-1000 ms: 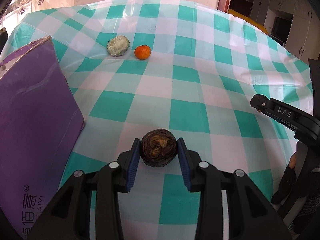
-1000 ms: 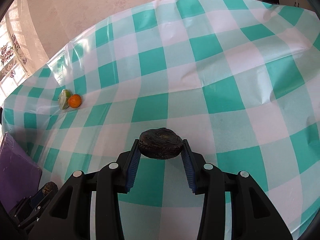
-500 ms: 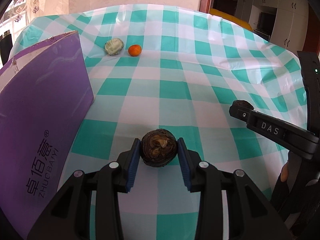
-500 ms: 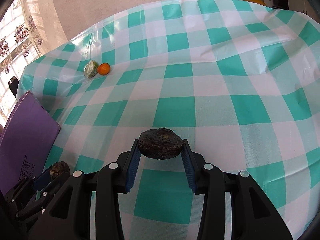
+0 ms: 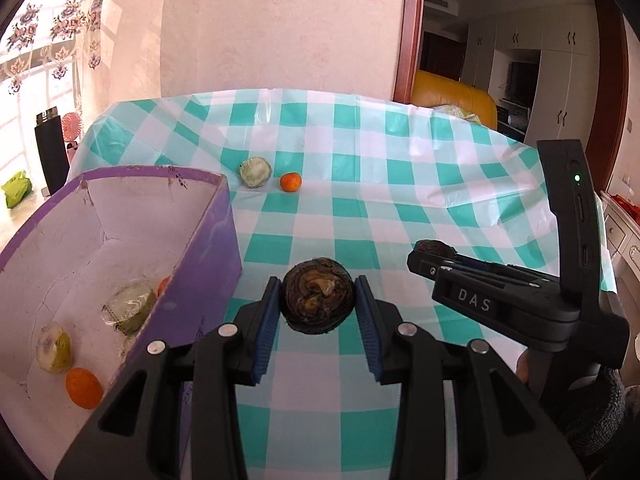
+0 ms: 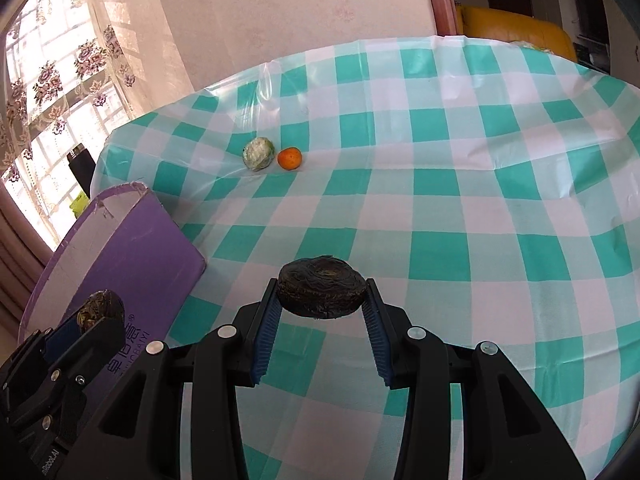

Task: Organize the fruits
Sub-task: 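Carry both dark fruits into the box and open both tools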

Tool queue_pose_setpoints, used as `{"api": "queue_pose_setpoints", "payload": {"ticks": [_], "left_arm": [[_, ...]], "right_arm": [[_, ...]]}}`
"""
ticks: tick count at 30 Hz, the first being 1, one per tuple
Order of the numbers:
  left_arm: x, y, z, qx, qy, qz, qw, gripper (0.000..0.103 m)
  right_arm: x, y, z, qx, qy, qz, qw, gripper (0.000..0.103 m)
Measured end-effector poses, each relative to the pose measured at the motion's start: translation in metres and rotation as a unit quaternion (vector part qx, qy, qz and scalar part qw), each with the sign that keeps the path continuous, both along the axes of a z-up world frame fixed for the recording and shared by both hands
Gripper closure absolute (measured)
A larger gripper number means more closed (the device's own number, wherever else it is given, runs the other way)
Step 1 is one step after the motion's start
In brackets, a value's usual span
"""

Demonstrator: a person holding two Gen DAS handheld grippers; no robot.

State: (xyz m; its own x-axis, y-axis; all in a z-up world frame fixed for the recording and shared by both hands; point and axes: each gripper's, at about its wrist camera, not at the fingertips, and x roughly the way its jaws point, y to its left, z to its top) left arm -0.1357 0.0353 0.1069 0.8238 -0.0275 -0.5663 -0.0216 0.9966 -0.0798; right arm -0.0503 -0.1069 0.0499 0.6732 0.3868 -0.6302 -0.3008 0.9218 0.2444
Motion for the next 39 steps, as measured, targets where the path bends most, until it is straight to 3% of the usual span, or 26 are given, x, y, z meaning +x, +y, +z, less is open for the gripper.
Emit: {"api": "queue_pose_setpoints", "payload": {"ticks": [4,9,13,17,23,28,31,35,39], "left_arm": [[-0.016,0.027,0.025,0.011,-0.019,0.022,0.9995,0.065],[-0.031,0.07,0.041,0.019,-0.014,0.063,0.9977,0.065],[-0.042,0.102,0.047,0.048,-0.006,0.107,0.9931,0.065],[-0.046,0.134,0.041,0.074,0.012,0.15,0.9859,0.065],[-0.047,0.174,0.023,0.066,0.058,0.188,0.9782,0.065],[-0.046,0.199,0.008,0.06,0.104,0.206,0.9711,0.065],[-0.044,0.213,-0.004,0.048,0.145,0.207,0.9664,0.065],[-0.044,0.222,-0.019,0.045,0.195,0.186,0.9619,0.065],[-0.045,0.223,-0.032,0.056,0.232,0.173,0.9556,0.064]], "right_arm": [[-0.014,0.04,0.025,0.003,-0.034,0.055,0.998,0.062],[-0.025,0.085,0.045,0.002,-0.055,0.109,0.993,0.062],[-0.032,0.116,0.056,-0.003,-0.067,0.145,0.987,0.062],[-0.037,0.143,0.061,-0.006,-0.071,0.175,0.982,0.062],[-0.048,0.182,0.059,-0.029,-0.074,0.22,0.972,0.062],[-0.047,0.22,0.046,-0.08,-0.055,0.257,0.961,0.062],[-0.041,0.248,0.035,-0.133,-0.03,0.283,0.949,0.062],[-0.035,0.285,0.015,-0.226,0.027,0.334,0.915,0.062],[-0.04,0.305,-0.001,-0.284,0.052,0.371,0.883,0.062]]}}
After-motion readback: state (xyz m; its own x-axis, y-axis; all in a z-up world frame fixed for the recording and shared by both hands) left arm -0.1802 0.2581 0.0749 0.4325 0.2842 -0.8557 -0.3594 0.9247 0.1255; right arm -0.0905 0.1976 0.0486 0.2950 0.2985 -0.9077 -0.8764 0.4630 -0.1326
